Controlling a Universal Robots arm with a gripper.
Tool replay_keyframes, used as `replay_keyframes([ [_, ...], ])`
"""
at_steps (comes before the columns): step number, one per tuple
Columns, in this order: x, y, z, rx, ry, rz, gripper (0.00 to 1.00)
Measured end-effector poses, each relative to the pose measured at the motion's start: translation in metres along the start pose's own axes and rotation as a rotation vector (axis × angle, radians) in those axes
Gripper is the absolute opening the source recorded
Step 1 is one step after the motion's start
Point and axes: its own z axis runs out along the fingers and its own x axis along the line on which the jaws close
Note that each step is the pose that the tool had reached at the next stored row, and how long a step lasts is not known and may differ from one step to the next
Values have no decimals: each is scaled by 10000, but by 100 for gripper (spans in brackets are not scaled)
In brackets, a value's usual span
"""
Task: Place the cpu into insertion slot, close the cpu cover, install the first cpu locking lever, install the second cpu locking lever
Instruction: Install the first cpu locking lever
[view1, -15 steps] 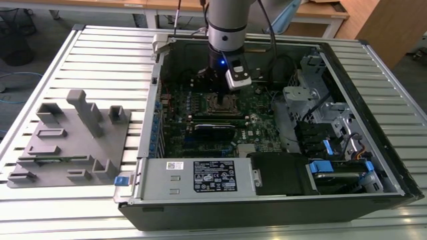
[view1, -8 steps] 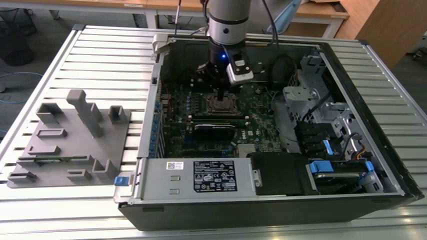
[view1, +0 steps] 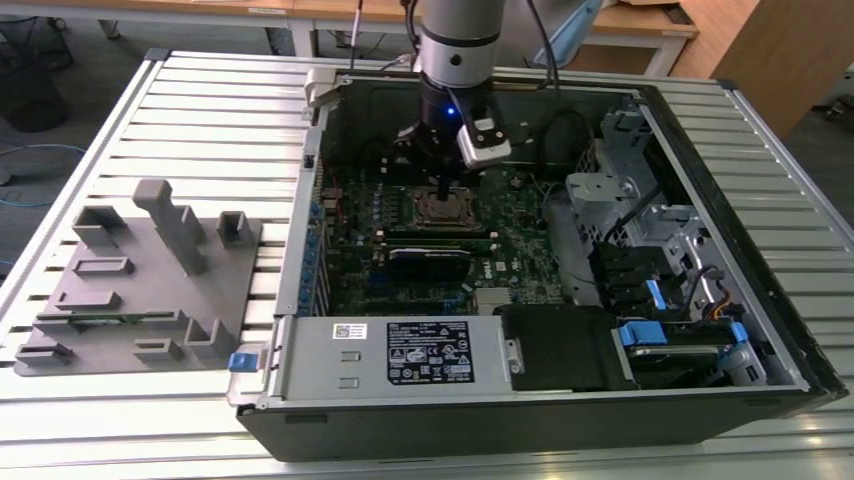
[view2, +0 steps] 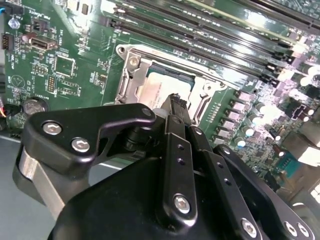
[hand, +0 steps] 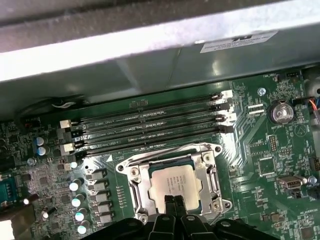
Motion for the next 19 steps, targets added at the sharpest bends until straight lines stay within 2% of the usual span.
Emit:
replay_keyframes([
  [7,-56,11,12,-19,-9,-471,10],
  [17,-56,12,13,-24,-11,-522,10],
  [19,-56,12,14,-33,-16,-700,10],
])
